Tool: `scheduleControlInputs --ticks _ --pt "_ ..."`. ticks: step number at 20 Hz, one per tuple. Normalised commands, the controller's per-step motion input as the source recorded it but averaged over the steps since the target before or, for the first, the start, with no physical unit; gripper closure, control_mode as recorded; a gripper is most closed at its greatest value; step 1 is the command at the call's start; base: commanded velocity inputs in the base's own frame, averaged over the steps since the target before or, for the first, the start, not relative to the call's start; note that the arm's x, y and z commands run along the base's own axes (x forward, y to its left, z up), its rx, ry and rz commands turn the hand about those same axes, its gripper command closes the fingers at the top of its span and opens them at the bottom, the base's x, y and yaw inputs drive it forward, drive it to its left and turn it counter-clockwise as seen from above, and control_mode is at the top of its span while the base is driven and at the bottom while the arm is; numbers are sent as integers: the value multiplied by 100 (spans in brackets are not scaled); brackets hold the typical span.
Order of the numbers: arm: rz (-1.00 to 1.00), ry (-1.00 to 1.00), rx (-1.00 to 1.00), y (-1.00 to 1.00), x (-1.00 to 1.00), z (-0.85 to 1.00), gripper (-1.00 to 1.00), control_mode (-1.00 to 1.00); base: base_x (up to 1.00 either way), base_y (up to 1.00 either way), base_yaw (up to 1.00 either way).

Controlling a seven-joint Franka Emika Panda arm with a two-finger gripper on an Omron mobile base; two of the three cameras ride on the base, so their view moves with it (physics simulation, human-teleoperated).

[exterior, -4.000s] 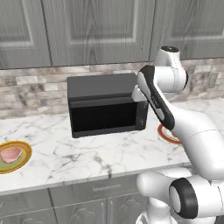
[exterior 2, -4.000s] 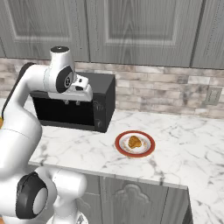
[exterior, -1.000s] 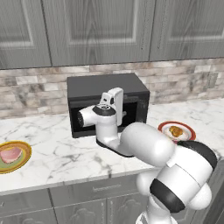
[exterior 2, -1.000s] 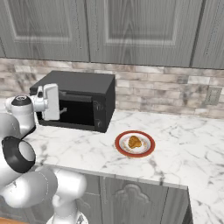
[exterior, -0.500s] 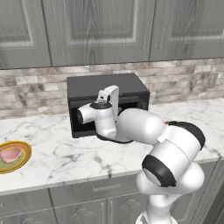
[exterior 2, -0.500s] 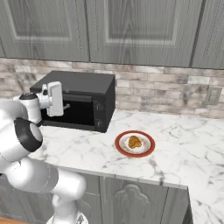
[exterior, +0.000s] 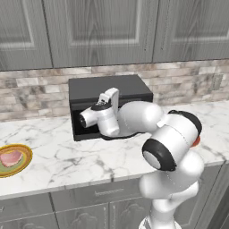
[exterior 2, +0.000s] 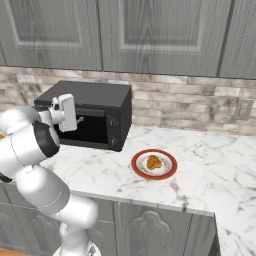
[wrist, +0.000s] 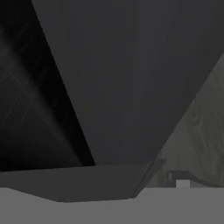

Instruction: Open the toaster oven door. Place the bread on the bottom rack in the toaster oven and place the steak on the top rack.

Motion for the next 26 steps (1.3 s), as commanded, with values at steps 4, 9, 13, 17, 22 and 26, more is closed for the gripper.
scheduleControlInputs --ticks 4,9,13,17,22,26 --pt "8 -9 0 0 38 -26 -100 -100 0 0 0" --pt "7 -11 0 0 43 -28 -100 -100 0 0 0" --pt "6 -5 0 0 54 -19 100 -100 0 0 0" --pt "9 0 0 0 69 -23 100 -100 0 0 0" --pt "4 7 6 0 27 -23 100 -100 0 0 0" --pt "0 36 2 0 -22 -26 100 -100 0 0 0"
